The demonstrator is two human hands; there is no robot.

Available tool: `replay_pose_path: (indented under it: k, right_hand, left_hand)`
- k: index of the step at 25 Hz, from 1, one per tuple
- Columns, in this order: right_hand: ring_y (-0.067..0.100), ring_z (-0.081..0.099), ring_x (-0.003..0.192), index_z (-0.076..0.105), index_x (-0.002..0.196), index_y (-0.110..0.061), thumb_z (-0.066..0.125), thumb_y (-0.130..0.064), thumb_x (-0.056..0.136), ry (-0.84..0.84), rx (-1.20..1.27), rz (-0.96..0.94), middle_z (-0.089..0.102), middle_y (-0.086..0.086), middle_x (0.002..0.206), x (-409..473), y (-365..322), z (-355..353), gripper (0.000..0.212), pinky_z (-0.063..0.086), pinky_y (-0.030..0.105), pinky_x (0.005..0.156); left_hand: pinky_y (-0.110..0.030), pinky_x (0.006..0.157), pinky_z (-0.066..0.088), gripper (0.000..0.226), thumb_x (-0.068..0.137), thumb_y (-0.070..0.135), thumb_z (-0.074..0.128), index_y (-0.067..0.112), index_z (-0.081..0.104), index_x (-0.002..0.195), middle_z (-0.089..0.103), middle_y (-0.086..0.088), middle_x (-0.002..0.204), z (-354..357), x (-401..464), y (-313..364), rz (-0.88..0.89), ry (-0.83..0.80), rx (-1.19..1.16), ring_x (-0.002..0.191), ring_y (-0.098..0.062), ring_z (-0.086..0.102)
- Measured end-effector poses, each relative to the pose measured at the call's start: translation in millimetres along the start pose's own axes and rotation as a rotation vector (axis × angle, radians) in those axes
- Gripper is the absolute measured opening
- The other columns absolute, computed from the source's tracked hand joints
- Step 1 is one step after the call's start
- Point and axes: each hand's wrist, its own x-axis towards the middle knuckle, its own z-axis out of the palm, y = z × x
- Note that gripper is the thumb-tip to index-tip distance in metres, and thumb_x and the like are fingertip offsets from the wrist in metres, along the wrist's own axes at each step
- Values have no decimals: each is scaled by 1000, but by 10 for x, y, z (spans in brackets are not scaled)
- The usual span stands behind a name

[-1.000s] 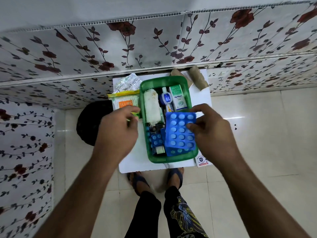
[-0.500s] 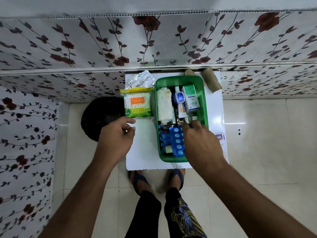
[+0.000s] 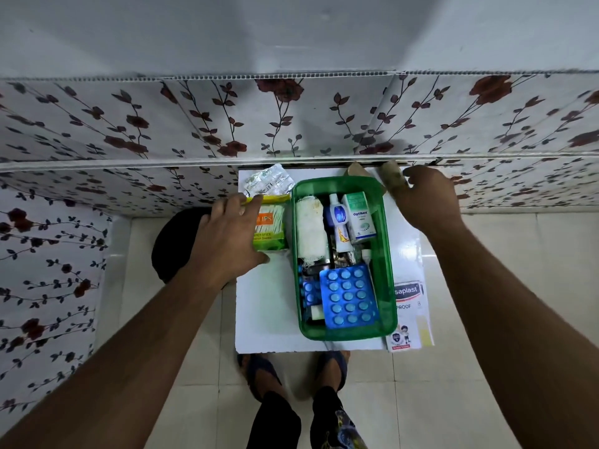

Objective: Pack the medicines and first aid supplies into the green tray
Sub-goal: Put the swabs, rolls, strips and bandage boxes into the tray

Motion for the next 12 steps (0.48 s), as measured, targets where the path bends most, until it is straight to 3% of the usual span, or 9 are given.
replay_pose_path:
  k: [6,12]
  right_hand:
    - [37,58,80,69,92,-10,36,-59,93,-6,-50,80,67,18,90,207,40,177,59,40,33,66]
    - [34,56,64,67,70,-6,32,-61,93,-12,38,101,59,10,61,132,56,102,69,33,29,55]
  left_hand:
    - [-46,81,41,83,54,45,79,16,53,127,51,-14,116,115,71,26,48,131,113,106,-37,46]
    - [-44,79,40,71,51,44,75,14,56,113,57,-8,111,99,-43,-21,70,189,105,102,-35,47]
